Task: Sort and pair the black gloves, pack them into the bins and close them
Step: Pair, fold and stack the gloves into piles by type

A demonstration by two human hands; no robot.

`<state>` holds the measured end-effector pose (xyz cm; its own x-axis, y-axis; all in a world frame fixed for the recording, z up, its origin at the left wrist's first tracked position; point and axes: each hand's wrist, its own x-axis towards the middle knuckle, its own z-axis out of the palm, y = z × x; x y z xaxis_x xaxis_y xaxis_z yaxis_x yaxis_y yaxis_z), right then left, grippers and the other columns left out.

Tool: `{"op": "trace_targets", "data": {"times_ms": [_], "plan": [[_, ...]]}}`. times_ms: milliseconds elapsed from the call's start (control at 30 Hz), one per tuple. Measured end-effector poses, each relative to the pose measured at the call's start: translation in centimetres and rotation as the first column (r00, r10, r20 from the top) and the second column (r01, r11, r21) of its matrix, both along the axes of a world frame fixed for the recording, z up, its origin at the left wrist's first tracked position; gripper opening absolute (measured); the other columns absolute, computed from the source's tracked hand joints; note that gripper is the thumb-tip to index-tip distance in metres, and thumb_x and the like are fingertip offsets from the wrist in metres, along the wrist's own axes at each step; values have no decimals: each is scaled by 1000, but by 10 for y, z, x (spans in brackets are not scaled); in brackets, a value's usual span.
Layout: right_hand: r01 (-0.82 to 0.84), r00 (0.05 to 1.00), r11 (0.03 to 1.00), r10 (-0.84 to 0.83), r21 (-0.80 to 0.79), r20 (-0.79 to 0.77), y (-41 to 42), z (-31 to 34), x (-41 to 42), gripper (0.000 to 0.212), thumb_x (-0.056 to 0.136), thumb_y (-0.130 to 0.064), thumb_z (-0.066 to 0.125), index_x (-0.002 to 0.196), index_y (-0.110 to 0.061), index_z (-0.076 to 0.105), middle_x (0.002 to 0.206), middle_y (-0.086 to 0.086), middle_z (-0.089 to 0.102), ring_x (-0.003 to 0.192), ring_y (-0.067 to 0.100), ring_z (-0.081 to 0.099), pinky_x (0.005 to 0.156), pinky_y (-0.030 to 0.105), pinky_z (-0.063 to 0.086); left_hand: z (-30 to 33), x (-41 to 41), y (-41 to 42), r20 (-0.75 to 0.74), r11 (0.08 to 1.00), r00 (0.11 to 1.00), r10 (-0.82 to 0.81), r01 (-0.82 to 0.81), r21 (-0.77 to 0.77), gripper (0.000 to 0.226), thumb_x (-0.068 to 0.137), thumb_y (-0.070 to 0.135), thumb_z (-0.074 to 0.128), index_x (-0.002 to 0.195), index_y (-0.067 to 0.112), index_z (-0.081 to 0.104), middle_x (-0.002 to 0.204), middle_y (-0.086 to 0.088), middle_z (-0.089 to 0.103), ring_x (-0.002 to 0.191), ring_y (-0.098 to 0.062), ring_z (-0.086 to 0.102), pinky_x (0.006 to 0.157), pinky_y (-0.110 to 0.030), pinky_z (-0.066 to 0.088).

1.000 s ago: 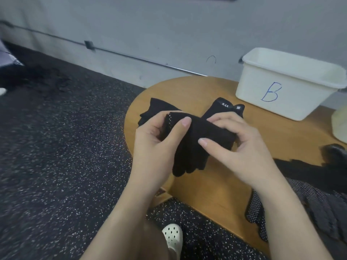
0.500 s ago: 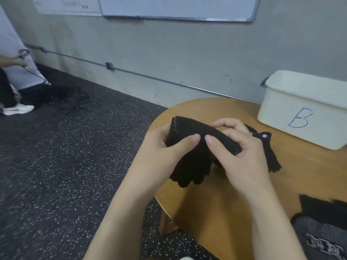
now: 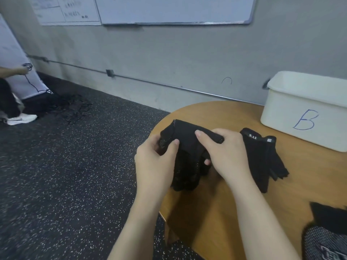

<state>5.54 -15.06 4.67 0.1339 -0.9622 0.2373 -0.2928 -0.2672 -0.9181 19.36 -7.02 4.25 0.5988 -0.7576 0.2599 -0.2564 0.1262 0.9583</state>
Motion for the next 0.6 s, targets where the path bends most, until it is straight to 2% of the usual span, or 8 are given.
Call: {"op": "trace_targets", "data": {"times_ms": [100, 200, 300, 367, 400, 467, 533, 600], "plan": [[-5, 998, 998, 1, 56, 59, -4, -6, 3, 32, 93, -43, 72, 73, -19, 71, 59, 2, 69, 44, 17, 65, 46, 27, 47, -7, 1, -3, -20, 998, 998, 55, -55, -4, 7, 94, 21, 74, 93, 27, 76, 82, 16, 77, 80, -1, 73, 75, -29, 58], [19, 995, 995, -28, 95, 97, -7, -12, 4, 29, 94, -41, 71, 75, -19, 74, 62, 2, 71, 47, 13, 66, 45, 25, 49, -14, 3, -6, -37, 996, 995, 92, -91, 15, 8, 92, 23, 76, 89, 31, 74, 72, 20, 70, 68, 5, 65, 70, -21, 53], [20, 997, 990, -31, 139, 77, -9, -18, 4, 32, 95, -42, 68, 78, -16, 74, 64, 2, 72, 50, 14, 67, 51, 32, 52, -19, 2, -6, -59, 995, 994, 90, -87, 57, 11, 92, 26, 76, 89, 36, 72, 69, 23, 66, 66, 2, 62, 76, -41, 61], [0, 997, 986, -12, 166, 73, -9, -21, 4, 27, 96, -43, 67, 82, -21, 74, 67, -3, 73, 52, 14, 69, 53, 31, 55, -22, 3, -5, -63, 992, 993, 104, -99, 77, 10, 92, 27, 77, 89, 35, 72, 70, 22, 65, 68, -3, 62, 80, -50, 61], [-13, 997, 984, -2, 179, 83, -9, -22, 4, 22, 95, -44, 69, 85, -25, 74, 69, -6, 74, 54, 13, 70, 52, 28, 56, -23, 3, -5, -62, 990, 991, 118, -113, 81, 9, 92, 27, 77, 90, 35, 72, 73, 23, 66, 70, -3, 62, 81, -50, 60], [-39, 994, 979, 18, 201, 106, -10, -24, 2, 13, 91, -44, 73, 91, -30, 72, 72, -11, 75, 57, 11, 71, 50, 22, 54, -26, 1, -3, -21, 983, 986, 163, -161, 85, 11, 92, 29, 76, 98, 36, 70, 85, 23, 69, 80, 3, 64, 86, -40, 58], [-54, 995, 979, 36, 197, 93, -10, -25, 0, 13, 88, -40, 77, 97, -35, 70, 76, -17, 74, 62, 7, 72, 51, 22, 55, -29, -1, 1, 78, 975, 976, 206, -211, 75, 24, 93, 30, 73, 116, 35, 66, 104, 18, 67, 94, 5, 62, 87, -29, 55], [-47, 997, 988, 38, 150, 63, -9, -25, 0, 17, 87, -37, 78, 100, -39, 67, 81, -24, 72, 69, 2, 72, 55, 23, 55, -30, -1, 4, 247, 975, 946, 210, -223, 24, 34, 97, 30, 68, 131, 30, 61, 126, 12, 60, 110, 0, 57, 95, -27, 49]]}}
